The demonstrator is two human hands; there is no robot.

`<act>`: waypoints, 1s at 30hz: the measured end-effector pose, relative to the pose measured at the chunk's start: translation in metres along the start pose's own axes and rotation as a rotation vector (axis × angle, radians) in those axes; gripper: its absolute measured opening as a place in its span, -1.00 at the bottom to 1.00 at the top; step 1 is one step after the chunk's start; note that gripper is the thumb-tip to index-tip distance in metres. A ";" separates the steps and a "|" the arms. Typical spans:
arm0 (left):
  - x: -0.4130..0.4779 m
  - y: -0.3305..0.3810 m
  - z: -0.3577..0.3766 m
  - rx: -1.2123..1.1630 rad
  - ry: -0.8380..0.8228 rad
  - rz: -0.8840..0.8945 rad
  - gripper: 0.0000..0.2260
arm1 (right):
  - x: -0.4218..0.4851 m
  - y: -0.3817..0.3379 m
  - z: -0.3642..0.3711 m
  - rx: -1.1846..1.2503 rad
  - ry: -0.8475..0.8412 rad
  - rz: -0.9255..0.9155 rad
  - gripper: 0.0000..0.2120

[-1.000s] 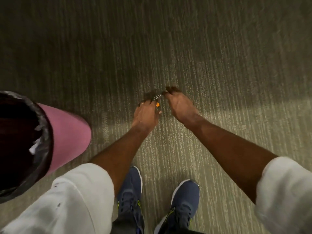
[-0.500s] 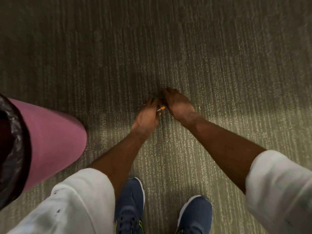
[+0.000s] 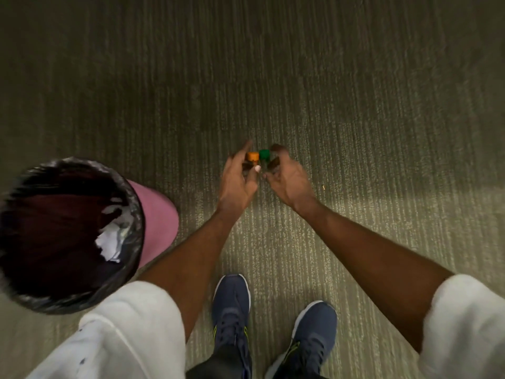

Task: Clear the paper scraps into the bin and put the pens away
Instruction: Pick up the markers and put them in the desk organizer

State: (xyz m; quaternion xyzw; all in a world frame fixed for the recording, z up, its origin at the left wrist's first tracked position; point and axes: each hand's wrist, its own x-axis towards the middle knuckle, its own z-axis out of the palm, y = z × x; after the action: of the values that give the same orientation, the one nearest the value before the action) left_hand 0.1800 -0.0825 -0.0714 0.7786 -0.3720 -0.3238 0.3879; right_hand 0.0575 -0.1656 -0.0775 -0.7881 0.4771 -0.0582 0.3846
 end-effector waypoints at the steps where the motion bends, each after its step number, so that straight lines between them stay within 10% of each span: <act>1: -0.003 0.015 -0.010 -0.016 0.021 0.019 -0.50 | -0.004 -0.017 -0.012 0.003 0.000 -0.038 -0.47; 30: 0.005 0.449 -0.458 -0.166 0.190 0.333 -0.62 | -0.008 -0.550 -0.385 -0.128 -0.061 -0.426 -0.59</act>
State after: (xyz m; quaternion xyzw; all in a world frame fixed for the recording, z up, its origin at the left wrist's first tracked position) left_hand 0.3986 -0.1098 0.5309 0.6987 -0.4293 -0.2102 0.5323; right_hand 0.2656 -0.2347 0.5576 -0.8953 0.2908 -0.0838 0.3270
